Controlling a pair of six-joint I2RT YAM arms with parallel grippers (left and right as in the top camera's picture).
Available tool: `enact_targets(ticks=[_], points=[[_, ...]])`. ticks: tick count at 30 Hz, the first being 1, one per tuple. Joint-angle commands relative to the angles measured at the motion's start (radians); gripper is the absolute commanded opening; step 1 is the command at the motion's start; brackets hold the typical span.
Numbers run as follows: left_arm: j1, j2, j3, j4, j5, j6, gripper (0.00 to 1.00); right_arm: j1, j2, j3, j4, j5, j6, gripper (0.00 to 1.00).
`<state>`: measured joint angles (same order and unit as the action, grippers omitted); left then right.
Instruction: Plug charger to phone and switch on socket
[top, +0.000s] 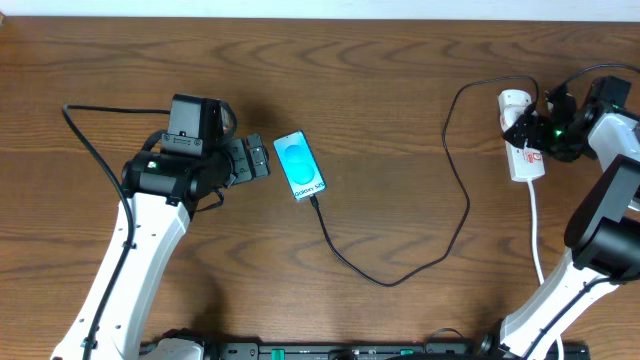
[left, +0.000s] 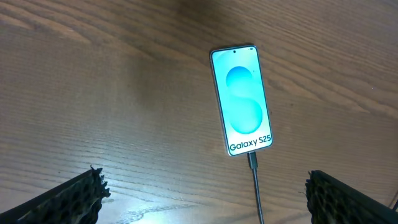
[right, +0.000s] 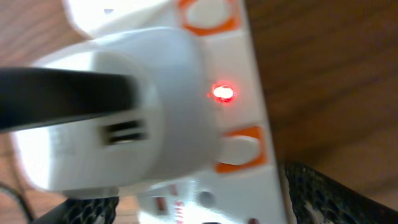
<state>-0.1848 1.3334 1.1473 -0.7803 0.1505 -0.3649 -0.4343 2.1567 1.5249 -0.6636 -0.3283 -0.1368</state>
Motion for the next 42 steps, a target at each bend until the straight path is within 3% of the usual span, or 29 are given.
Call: enact_targets(ticks=[1,7,18,26,34,36,42], points=[[0.005,0.006,0.009,-0.001,-0.013,0.010,0.99,-0.007,0.045,0.000,0.012,0.232,0.144,0.86],[0.005,0.006,0.009,-0.001,-0.013,0.010,0.99,-0.007,-0.026,0.000,-0.006,0.269,0.151,0.87],[0.005,0.006,0.009,-0.001,-0.013,0.010,0.99,0.008,-0.374,0.000,-0.150,0.116,0.090,0.87],[0.005,0.006,0.009,-0.001,-0.013,0.010,0.99,0.013,-0.603,0.000,-0.328,-0.121,0.075,0.77],[0.005,0.006,0.009,-0.001,-0.013,0.010,0.99,0.087,-0.875,0.000,-0.522,-0.292,0.008,0.88],[0.005,0.006,0.009,-0.001,-0.013,0.010,0.99,0.111,-0.955,0.000,-0.589,-0.291,0.009,0.99],[0.005,0.006,0.009,-0.001,-0.013,0.010,0.99,0.122,-1.139,0.000,-0.777,-0.274,0.063,0.99]])
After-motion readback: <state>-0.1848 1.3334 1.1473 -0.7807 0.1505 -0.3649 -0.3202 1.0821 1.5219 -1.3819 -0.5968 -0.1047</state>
